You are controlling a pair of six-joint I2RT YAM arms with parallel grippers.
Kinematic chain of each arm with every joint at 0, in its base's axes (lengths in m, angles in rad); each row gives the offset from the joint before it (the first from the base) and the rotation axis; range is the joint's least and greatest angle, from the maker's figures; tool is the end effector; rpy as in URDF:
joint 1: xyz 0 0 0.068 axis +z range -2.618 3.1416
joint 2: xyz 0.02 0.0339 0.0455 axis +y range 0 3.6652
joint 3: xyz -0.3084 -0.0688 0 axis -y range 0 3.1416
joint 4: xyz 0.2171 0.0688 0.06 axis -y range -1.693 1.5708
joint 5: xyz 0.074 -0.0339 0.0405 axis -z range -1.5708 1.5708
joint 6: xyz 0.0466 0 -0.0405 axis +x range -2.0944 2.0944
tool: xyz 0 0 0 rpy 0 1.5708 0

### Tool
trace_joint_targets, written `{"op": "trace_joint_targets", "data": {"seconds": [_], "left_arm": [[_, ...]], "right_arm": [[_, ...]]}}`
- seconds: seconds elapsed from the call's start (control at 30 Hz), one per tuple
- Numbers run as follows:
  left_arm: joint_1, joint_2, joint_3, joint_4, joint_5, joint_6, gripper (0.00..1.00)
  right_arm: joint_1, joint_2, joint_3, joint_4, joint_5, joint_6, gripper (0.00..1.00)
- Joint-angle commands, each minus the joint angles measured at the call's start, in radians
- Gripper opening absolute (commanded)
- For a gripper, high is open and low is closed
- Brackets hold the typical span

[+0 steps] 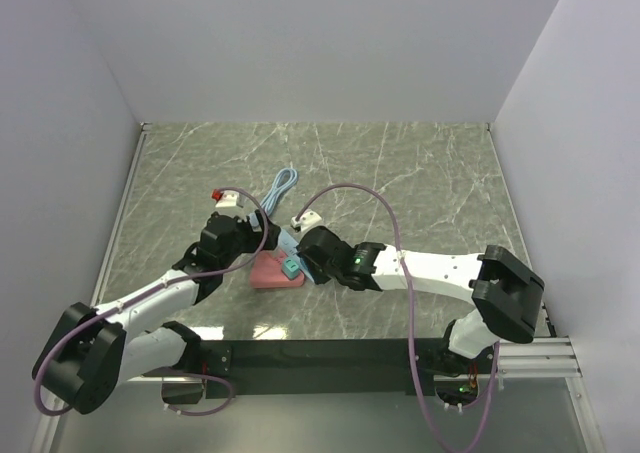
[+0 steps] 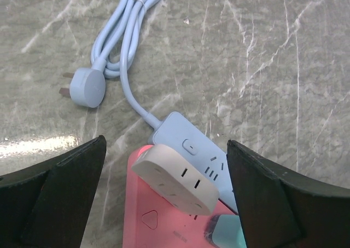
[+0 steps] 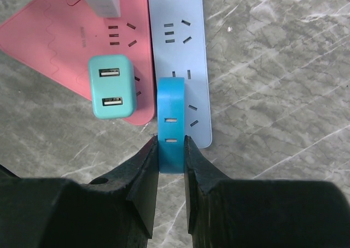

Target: Insert the plug

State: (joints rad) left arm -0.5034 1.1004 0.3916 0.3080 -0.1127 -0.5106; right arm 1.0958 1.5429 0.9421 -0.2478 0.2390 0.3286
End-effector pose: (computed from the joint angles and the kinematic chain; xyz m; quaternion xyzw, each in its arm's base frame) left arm 0.1732 -0.0894 0.2457 -0.0341 0.8323 -0.2266 0.5048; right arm 0.1485 0.2646 0.2590 -0.3086 0.8771 0.1448 0.3384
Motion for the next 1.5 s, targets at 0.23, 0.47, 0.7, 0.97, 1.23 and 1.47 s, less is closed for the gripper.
{"op": "trace_joint_targets", "data": {"seconds": [0.23,0.47,0.7,0.97,1.23,1.47], "left_arm": [[0.002,-0.05,-0.013,0.013,-0.051,-0.011,0.99],[0.002,-0.096,0.009,-0.015,-0.096,-0.006,1.0],[0.005,-0.148,0.036,-0.072,-0.156,-0.005,0.99],[0.008,-0.171,0.066,-0.095,-0.163,0.007,1.0],[0.017,-0.143,0.165,-0.138,-0.254,0.003,0.99],[0.186,-0.116,0.263,-0.121,-0.164,0.014,0.99]], "right_arm": [[0.009,0.135,-0.042,-0.073,-0.061,0.049,0.0],[-0.033,0.063,0.015,-0.085,0.003,0.059,0.01],[-0.077,0.011,0.067,-0.019,-0.023,0.006,0.27],[-0.1,-0.03,0.066,0.084,-0.099,-0.04,0.74],[-0.24,-0.167,-0.038,0.171,-0.086,-0.019,0.93],[-0.51,-0.392,-0.149,0.246,-0.038,-0.019,0.96]]}}
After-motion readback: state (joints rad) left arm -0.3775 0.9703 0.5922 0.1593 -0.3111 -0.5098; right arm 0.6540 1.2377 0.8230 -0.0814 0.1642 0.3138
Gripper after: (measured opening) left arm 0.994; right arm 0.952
